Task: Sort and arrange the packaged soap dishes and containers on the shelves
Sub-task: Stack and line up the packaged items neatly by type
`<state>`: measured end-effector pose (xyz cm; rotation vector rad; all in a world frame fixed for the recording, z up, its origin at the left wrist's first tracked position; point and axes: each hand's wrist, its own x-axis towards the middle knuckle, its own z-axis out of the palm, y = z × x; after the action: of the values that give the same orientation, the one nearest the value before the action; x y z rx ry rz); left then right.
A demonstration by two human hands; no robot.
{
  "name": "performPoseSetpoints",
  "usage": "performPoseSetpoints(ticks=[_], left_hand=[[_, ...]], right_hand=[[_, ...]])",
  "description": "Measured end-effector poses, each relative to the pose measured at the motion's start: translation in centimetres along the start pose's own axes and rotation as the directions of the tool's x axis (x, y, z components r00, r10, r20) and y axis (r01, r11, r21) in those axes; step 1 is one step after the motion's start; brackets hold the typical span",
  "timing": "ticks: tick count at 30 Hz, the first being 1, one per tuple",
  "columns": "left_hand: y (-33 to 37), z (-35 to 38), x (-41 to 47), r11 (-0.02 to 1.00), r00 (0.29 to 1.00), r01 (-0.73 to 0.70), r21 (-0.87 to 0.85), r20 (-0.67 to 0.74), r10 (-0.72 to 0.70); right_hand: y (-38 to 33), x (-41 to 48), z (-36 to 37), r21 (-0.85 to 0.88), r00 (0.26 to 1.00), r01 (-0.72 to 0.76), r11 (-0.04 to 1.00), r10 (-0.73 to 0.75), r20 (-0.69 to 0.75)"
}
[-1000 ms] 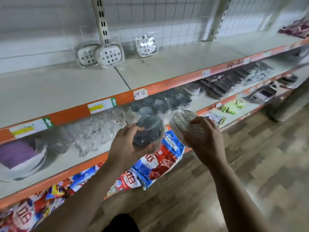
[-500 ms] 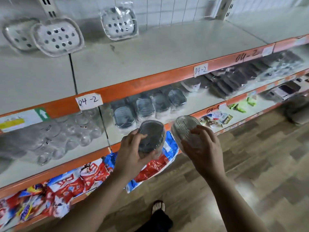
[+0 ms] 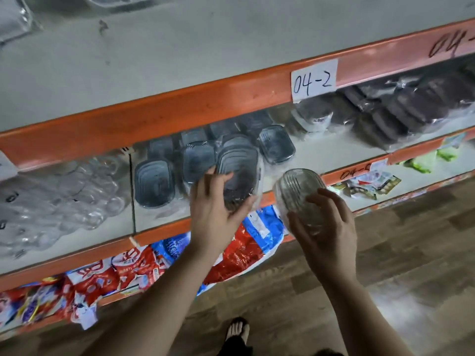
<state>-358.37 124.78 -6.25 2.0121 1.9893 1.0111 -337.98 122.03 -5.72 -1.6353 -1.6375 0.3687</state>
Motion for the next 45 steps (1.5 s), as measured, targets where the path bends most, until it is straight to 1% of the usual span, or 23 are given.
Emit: performPoseSetpoints(ticks=[2,4,6,8,13,15,20,24,27,30,35,45], left_hand=[[0.8,1.8,1.2,0.999,0.999,0.024,0.032,-0.050,-0.022],[1.4,3.0,2.8,0.992,0.995,0.063,0.107,-0.079,-0.054],[1.7,4.1,4.3,0.976,0.987,0.128,0.178,-0.117,-0.108],[1.7,5.1,5.6,0.958,0.979,0.181,0.221,-0.132,-0.154],[0.8,7.4,7.6,0.913,0.966,0.233,0.335,-0.190,-0.177],[0.4,8.3,7.8,0.888,0.969,0.234,0.397,-0.170,-0.179],[-0.4,9.9,7.5,0.812,0.968,0.242,0.531,-0.070,-0.243],[-0.6,9.8,7.5,0.814,0.969,0.236,0.532,-0.060,-0.242],[-0.9,9.5,7.1,0.824,0.975,0.193,0.533,-0.010,-0.221],[-1.5,9.0,6.9,0.810,0.978,0.150,0.568,0.033,-0.204],[-2.8,8.4,7.6,0.784,0.974,0.134,0.606,0.066,-0.218],[-3.1,8.4,8.0,0.766,0.974,0.120,0.631,0.076,-0.215]], right_hand=[[1.7,0.4,0.6,0.036,0.999,-0.009,0.999,0.008,0.036],[3.1,0.9,1.0,0.067,0.997,0.001,0.998,-0.005,0.073],[4.3,1.5,1.2,0.060,0.994,0.034,0.998,-0.040,0.098],[5.3,2.0,1.2,0.066,0.992,0.030,0.997,-0.038,0.118],[7.1,3.6,1.2,0.084,0.989,0.069,0.994,-0.079,0.125],[7.3,4.1,1.3,0.101,0.989,0.059,0.993,-0.072,0.126],[6.9,4.6,1.5,0.135,0.993,0.027,0.991,-0.042,0.108],[6.7,4.5,1.7,0.167,0.993,0.009,0.986,-0.029,0.118],[6.6,4.4,1.6,0.169,0.994,0.007,0.986,-0.025,0.109],[6.5,4.1,1.8,0.163,0.993,0.002,0.987,-0.022,0.118],[6.3,3.6,2.2,0.173,0.991,-0.024,0.985,0.001,0.130],[5.7,3.6,2.5,0.144,0.993,0.012,0.989,-0.029,0.112]])
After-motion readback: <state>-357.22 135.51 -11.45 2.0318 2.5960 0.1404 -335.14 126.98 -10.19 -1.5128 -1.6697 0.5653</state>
